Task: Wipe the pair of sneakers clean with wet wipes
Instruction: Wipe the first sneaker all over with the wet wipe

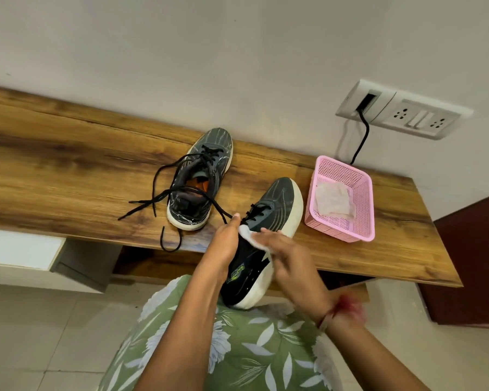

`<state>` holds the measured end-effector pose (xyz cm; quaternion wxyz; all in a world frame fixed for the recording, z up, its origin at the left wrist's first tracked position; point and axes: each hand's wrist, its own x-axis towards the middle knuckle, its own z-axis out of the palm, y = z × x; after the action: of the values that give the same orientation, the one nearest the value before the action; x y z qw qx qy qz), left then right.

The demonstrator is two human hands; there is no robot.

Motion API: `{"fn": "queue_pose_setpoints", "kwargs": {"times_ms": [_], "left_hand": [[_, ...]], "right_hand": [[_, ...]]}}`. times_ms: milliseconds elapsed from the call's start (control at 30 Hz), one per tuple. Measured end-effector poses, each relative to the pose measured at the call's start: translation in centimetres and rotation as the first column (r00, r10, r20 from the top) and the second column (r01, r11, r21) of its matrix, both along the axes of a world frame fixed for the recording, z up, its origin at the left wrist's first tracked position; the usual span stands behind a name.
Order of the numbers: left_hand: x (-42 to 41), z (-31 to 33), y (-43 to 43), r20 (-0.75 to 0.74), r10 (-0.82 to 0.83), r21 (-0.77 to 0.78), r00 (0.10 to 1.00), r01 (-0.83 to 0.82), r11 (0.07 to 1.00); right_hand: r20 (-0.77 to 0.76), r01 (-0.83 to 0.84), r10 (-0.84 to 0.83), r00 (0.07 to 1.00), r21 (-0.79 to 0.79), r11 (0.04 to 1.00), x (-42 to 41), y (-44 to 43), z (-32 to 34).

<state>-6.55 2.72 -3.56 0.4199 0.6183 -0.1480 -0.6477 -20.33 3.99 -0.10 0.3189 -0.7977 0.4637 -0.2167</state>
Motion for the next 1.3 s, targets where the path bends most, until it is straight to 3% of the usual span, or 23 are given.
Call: {"fn": "queue_pose_setpoints", "kwargs": {"times_ms": [33,100,167,233,300,367,433,533,733,833,967,1100,1133,1233,1300], "left_hand": [[0.0,0.2,0.2,-0.007,-0.017,-0.006,1.000,0.017,1.000],[0.1,0.5,0.4,-0.028,-0.059,-0.024,0.998,0.058,0.998],[0.5,0.8,0.6,-0.018,-0.112,-0.028,0.994,0.112,0.993],[0.9,1.0,0.6,0.077,-0.151,-0.018,0.986,0.153,0.988],[1.0,0.8,0.6,0.193,-0.186,0.003,0.963,0.189,0.982],[1.0,0.8,0.7,0.263,-0.227,0.013,0.938,0.231,0.973],[0.8,0.4,0.7,0.294,-0.233,0.008,0.927,0.241,0.970],[0.5,-0.3,0.5,0.294,-0.173,0.009,0.940,0.178,0.984],[0.4,0.4,0.5,0.038,0.005,0.054,0.999,-0.007,0.999],[0.4,0.6,0.5,-0.008,0.047,0.072,0.999,-0.046,0.996],[0.4,0.8,0.4,-0.045,0.060,0.088,0.997,-0.056,0.995],[0.7,0.6,0.2,-0.022,0.058,0.085,0.998,-0.056,0.995],[0.7,0.5,0.1,-0.032,0.060,0.085,0.998,-0.057,0.995],[0.6,0.2,0.1,-0.061,0.050,0.079,0.997,-0.045,0.996],[0.7,0.3,0.1,-0.060,0.045,0.074,0.997,-0.040,0.996]], "right_hand": [[0.157,0.105,-0.138,0.978,0.196,0.975,-0.1,-0.4,0.5],[0.375,0.270,-0.472,0.798,0.477,0.836,-0.5,-1.5,1.3],[0.463,0.365,-0.664,0.588,0.580,0.728,-1.2,-2.5,1.8],[0.503,0.441,-0.696,0.512,0.542,0.716,-1.7,-3.3,2.1],[0.510,0.498,-0.627,0.589,0.382,0.779,-1.6,-3.5,2.1],[0.409,0.489,-0.492,0.769,0.119,0.864,-1.1,-3.2,1.6],[0.140,0.358,-0.336,0.931,-0.188,0.915,-0.6,-2.7,0.0],[-0.221,0.011,-0.107,0.969,-0.395,0.919,-0.2,-2.0,-2.7],[-0.307,-0.284,0.180,0.935,-0.339,0.897,-1.5,-0.3,-3.5],[-0.466,-0.443,0.250,0.849,-0.370,0.817,-3.0,-2.2,-3.0],[-0.450,-0.367,0.175,0.876,-0.386,0.846,-3.3,-3.1,-2.6],[-0.532,-0.612,0.390,0.752,-0.342,0.713,-3.1,-1.0,-2.9],[-0.546,-0.609,0.372,0.751,-0.353,0.710,-3.4,-1.6,-2.8],[-0.510,-0.413,0.177,0.842,-0.397,0.819,-4.4,-3.7,-2.2],[-0.493,-0.425,0.200,0.846,-0.401,0.811,-4.2,-3.2,-2.0]]}}
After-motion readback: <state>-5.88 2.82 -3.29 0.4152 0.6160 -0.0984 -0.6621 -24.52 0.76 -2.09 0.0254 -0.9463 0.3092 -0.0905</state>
